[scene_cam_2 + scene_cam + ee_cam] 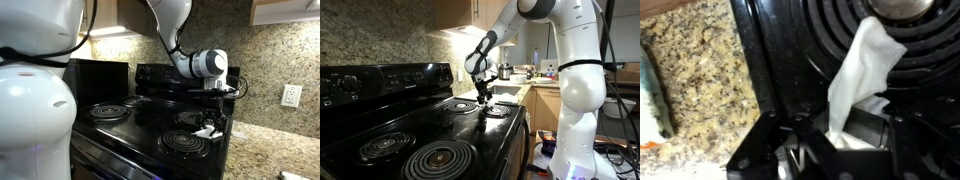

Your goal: Use the cloth to wipe the stove

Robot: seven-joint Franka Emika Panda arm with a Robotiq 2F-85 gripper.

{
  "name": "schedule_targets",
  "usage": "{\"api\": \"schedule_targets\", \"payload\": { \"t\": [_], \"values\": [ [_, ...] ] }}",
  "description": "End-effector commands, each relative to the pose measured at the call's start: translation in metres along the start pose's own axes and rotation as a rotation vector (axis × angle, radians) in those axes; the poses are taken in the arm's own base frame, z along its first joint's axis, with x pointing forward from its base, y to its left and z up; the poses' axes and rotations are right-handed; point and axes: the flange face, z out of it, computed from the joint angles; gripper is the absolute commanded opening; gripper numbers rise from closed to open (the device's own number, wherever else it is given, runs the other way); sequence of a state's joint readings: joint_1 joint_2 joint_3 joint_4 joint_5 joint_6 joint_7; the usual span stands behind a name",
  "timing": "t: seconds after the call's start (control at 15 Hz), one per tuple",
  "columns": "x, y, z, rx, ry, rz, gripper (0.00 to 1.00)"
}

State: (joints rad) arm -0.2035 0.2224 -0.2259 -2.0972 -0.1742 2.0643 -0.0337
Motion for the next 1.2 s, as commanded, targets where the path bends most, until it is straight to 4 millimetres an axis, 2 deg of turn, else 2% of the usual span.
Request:
{"api": "schedule_targets", "payload": {
  "t": [0.0, 0.2, 0.27, 0.33, 0.67, 0.87, 1.13],
  "values": [
    [0.025, 0.023, 0.010, 0.003, 0.008, 0.041, 0.08],
    [0.045, 0.023, 0.013, 0.033, 0.016, 0.080, 0.08],
    [0.047, 0.036, 0.012, 0.045, 0.034, 0.098, 0.08],
    [0.053, 0.037, 0.009, 0.061, 0.054, 0.117, 0.08],
    [0.091, 0.051, -0.025, 0.159, 0.261, 0.229, 0.08],
    [0.111, 0.061, -0.037, 0.150, 0.399, 0.255, 0.09],
    [0.131, 0.070, -0.032, 0.127, 0.464, 0.263, 0.09]
  ]
}}
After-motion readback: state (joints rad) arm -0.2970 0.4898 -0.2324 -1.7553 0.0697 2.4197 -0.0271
